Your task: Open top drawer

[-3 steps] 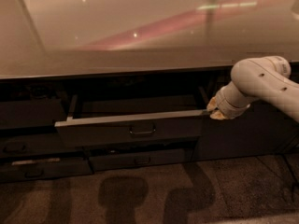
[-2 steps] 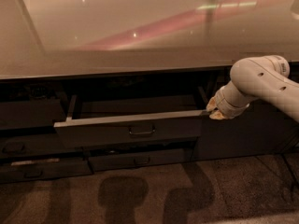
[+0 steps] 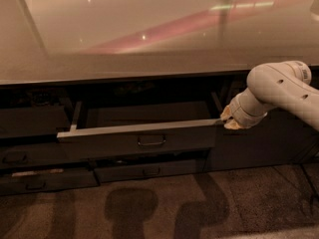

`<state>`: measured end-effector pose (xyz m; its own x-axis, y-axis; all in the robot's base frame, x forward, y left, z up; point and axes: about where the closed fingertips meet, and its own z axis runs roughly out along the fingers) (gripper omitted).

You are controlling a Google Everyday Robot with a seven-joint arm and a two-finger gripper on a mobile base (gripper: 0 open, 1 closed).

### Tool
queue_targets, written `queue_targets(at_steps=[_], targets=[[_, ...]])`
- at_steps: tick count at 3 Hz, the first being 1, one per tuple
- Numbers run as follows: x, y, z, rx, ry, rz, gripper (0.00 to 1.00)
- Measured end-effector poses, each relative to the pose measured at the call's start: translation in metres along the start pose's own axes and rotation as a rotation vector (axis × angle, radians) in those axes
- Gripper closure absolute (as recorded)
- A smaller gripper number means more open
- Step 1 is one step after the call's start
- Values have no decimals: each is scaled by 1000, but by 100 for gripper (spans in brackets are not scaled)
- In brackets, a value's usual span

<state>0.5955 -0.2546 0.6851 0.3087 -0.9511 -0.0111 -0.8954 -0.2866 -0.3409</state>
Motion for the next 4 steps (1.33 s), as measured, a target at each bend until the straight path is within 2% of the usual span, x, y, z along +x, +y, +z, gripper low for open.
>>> queue_targets(at_steps=[1,2,4], targets=[[0,-22,-14,13,-10,14,100],[-5,-41,-50,68,-6,16,100],[-1,-41,-43,53,-26,26,100]])
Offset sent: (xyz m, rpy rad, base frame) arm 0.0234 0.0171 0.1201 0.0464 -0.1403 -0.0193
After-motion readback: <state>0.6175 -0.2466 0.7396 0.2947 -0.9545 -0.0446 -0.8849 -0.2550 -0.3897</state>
